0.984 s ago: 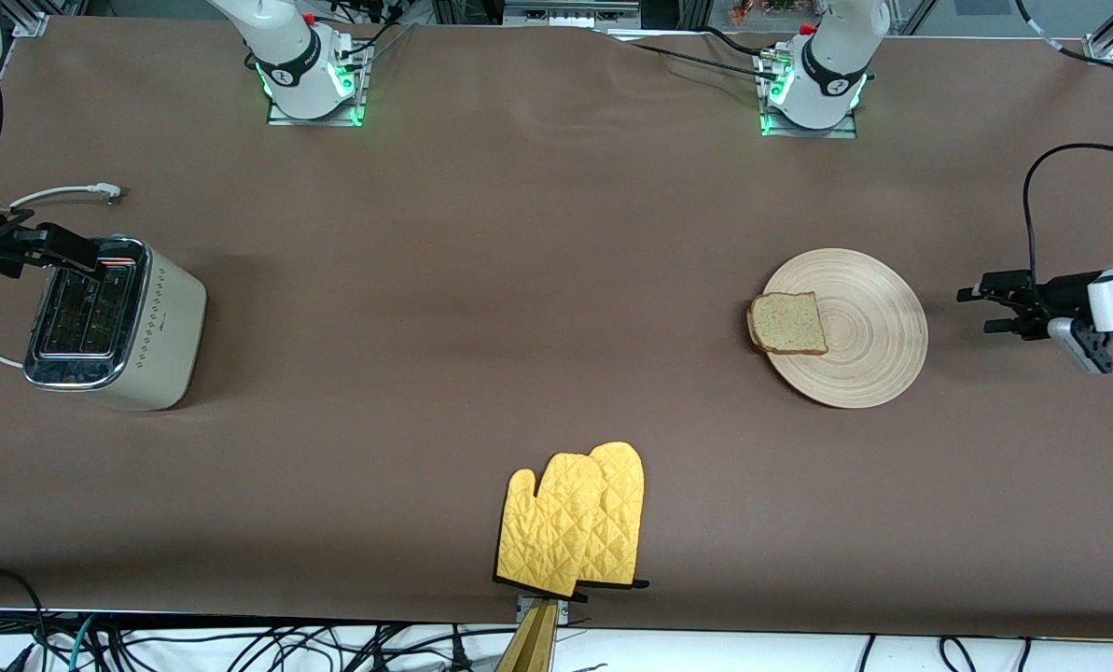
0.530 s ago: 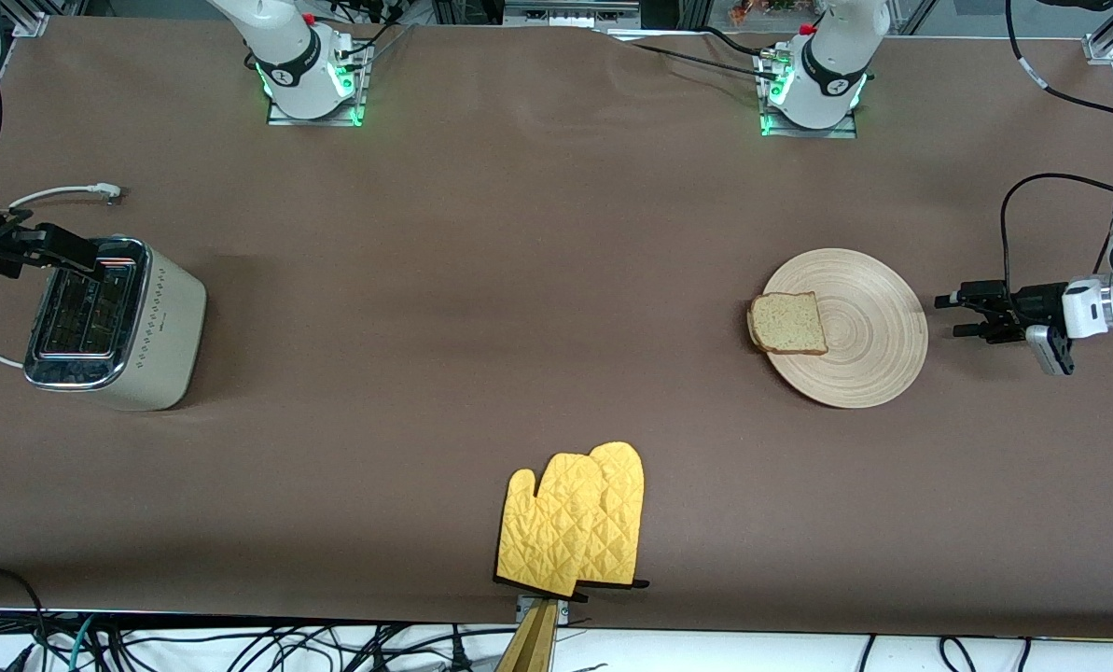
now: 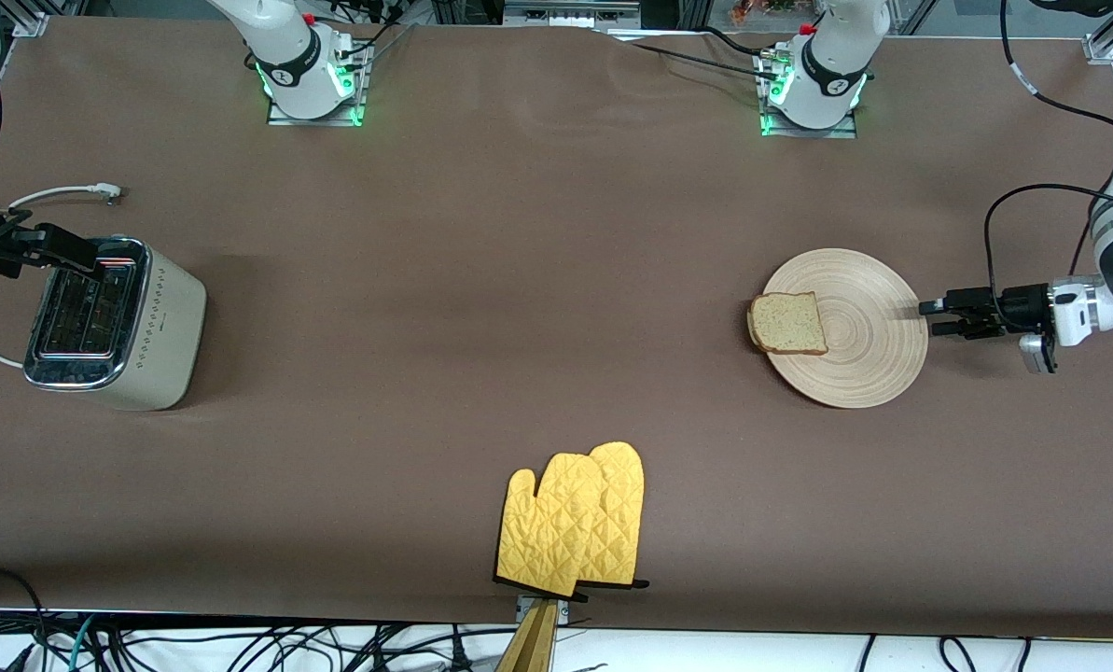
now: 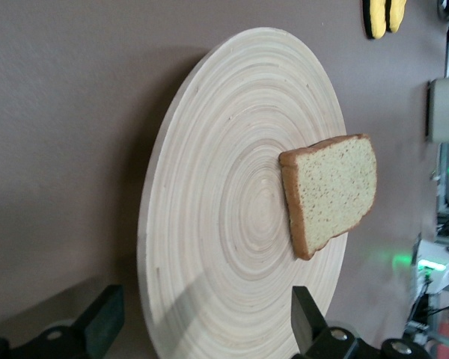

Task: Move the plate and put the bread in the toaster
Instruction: 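Reach the left gripper to the wooden plate rim and grasp it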

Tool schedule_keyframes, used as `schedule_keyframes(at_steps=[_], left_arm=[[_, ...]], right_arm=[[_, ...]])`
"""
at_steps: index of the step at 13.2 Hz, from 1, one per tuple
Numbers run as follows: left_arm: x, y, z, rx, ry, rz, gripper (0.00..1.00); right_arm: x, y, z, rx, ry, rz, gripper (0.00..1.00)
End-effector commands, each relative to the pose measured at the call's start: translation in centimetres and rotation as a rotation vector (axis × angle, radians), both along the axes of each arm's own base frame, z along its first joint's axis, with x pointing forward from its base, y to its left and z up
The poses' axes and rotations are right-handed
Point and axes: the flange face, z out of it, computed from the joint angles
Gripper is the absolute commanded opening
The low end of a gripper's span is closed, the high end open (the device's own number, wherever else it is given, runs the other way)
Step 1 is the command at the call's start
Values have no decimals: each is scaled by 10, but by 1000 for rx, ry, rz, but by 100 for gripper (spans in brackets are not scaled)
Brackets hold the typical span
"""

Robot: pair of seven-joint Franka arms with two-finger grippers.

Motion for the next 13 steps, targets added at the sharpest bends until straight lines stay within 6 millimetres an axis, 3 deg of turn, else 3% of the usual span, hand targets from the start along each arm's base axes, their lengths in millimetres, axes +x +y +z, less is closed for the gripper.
schedule_keyframes(at_steps=[1, 2, 7, 11, 13], left_arm=[[-7, -5, -6, -37, 27, 46, 98], [-9, -6, -8, -39, 33, 49, 98], [-17, -13, -19, -54, 59, 50, 27], [-19, -16, -26, -55, 69, 50, 0], [-21, -19, -30, -58, 78, 50, 0]], right_arm=[[2, -3, 3, -7, -2, 14, 100], [3, -3, 3, -7, -4, 14, 100], [3, -3, 2, -7, -2, 14, 100], [3, -5, 2, -8, -2, 9, 100], [3, -5, 2, -8, -2, 9, 100]])
